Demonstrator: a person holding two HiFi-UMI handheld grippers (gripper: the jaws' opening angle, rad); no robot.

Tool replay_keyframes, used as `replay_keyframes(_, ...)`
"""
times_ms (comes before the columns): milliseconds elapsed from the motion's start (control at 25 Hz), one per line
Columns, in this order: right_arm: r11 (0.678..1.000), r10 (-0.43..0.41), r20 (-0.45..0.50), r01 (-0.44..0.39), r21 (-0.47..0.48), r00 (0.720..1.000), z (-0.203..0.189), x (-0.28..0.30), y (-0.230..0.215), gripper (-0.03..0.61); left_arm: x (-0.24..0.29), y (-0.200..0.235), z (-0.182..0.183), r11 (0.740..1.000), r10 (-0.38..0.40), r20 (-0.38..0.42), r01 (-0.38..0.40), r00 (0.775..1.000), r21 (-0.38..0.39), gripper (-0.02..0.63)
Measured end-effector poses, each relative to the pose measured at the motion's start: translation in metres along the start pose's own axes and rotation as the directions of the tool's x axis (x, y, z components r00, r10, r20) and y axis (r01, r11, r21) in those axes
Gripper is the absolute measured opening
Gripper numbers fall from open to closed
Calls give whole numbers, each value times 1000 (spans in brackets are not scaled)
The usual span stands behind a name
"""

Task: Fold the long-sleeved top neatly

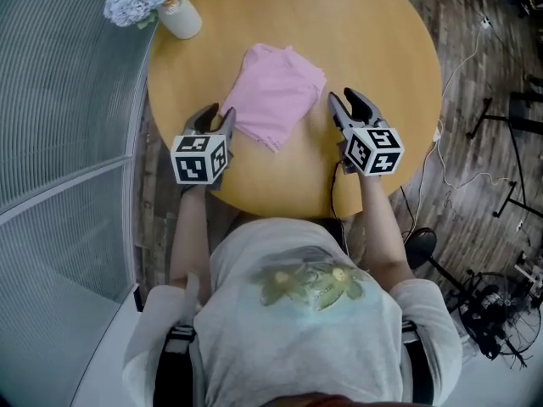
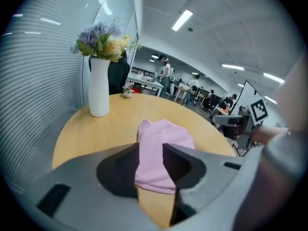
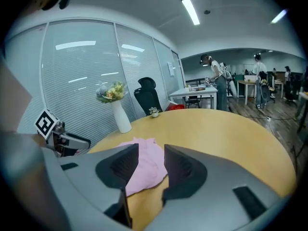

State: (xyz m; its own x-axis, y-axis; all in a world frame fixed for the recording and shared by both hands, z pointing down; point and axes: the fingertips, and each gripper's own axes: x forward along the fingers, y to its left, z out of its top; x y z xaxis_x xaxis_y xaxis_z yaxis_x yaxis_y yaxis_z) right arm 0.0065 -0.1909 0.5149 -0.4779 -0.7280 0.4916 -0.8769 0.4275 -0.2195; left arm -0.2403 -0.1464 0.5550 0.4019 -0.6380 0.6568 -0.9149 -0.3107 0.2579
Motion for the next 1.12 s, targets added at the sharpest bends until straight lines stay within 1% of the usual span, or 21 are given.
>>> replay_keyframes(160, 999, 25, 44, -24, -32, 999, 4, -28, 31, 166, -22, -28, 28, 998, 19, 119, -26, 993, 63, 132)
replay_keyframes(280, 997, 28, 82, -22, -67, 996, 9, -46, 53, 149, -40, -54, 42, 995, -8, 183, -10, 983, 99, 130)
replay_keyframes(480, 996, 8, 137, 3, -85, 991, 12, -73, 86, 51, -70, -102, 51, 988, -65, 270, 23, 961, 155, 104)
replay_keyframes(520, 997, 9, 148, 3, -83, 989, 12, -78, 92, 37, -75, -111, 52, 986, -72, 287, 25, 955, 164, 93)
replay_keyframes(600, 997, 15, 171, -1, -81, 985, 13, -88, 103, 28, -85, -126, 53, 984, -78, 320, 22, 944, 178, 39)
replay_keyframes(720, 996, 20, 188, -3, -92, 982, 17, -102, 115, 20, -95, -147, 55, 981, -88, 346, 21, 934, 193, 8)
replay_keyframes(840, 992, 38, 199, -14, -122, 979, 22, -115, 125, 18, -102, -164, 53, 982, -99, 345, 35, 933, 187, 5)
replay_keyframes(920, 989, 52, 204, -22, -146, 978, 23, -123, 134, 18, -108, -170, 49, 981, -94, 342, 29, 935, 192, 5)
replay_keyframes(1120, 983, 73, 207, -35, -182, 976, 21, -143, 153, 18, -129, -181, 39, 979, -86, 363, 12, 928, 202, 5)
